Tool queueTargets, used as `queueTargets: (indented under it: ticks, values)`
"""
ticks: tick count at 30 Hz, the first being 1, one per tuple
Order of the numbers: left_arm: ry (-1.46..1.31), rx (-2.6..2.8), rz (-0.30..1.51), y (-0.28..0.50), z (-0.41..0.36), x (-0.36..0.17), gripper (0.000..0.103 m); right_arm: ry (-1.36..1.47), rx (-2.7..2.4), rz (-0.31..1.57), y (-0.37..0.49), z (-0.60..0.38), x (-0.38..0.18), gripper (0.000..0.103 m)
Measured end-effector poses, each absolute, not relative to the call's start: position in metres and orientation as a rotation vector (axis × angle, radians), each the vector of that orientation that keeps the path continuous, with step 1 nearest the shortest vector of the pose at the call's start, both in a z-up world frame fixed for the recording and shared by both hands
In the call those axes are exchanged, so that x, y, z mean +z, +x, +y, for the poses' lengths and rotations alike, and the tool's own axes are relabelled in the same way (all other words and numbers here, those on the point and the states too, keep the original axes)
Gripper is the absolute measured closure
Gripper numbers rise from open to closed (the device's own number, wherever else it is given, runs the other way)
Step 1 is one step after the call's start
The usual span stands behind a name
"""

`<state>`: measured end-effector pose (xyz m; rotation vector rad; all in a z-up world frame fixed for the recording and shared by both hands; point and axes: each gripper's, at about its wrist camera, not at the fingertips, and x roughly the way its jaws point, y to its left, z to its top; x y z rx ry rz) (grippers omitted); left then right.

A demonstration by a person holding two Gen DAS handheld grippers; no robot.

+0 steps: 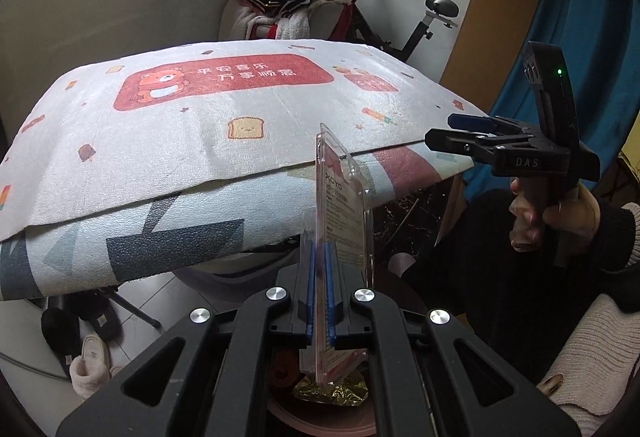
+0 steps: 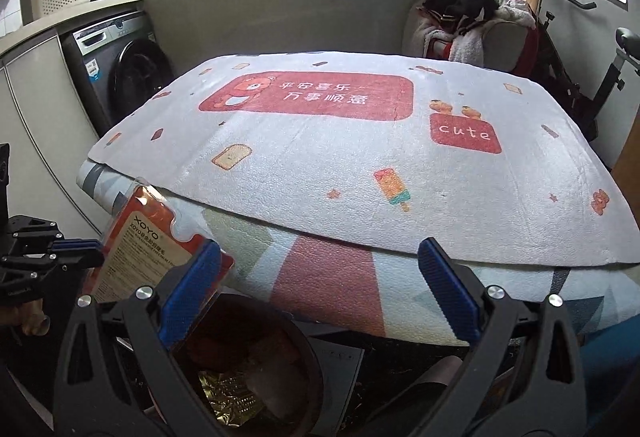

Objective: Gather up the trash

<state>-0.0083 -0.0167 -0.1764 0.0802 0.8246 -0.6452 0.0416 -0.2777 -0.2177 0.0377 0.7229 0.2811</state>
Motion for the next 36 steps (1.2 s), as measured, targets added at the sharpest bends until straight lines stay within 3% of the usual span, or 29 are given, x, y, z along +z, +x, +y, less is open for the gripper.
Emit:
queueTargets:
  ticks: [7,9,10,16,20,36]
  values:
    - [0.115,-0.654,0.862,-0.008,-0.026,-0.184,0.096,0.013,0.29,0.729,0.04,-0.271,-0.219,0.006]
    - [0.115,-0.646,0.876,-0.006,-0.026,-0.187,0.071,0.016,0.291,0.731,0.04,-0.271,-0.219,0.006]
    - [0.113,-0.64,0.874,-0.005,-0.025,-0.187,0.038,0.017,0.291,0.731,0.04,-0.271,-0.219,0.006]
    - [0.093,-0.59,0.858,-0.002,-0.018,-0.184,0.016,0.013,0.292,0.736,0.04,-0.271,-0.22,0.006]
    - [0.072,-0.548,0.86,0.002,-0.013,-0.184,0.011,0.005,0.295,0.739,0.04,-0.268,-0.22,0.006]
    - [0.057,-0.467,0.874,0.006,-0.005,-0.185,0.006,0.003,0.294,0.74,0.04,-0.268,-0.22,0.006]
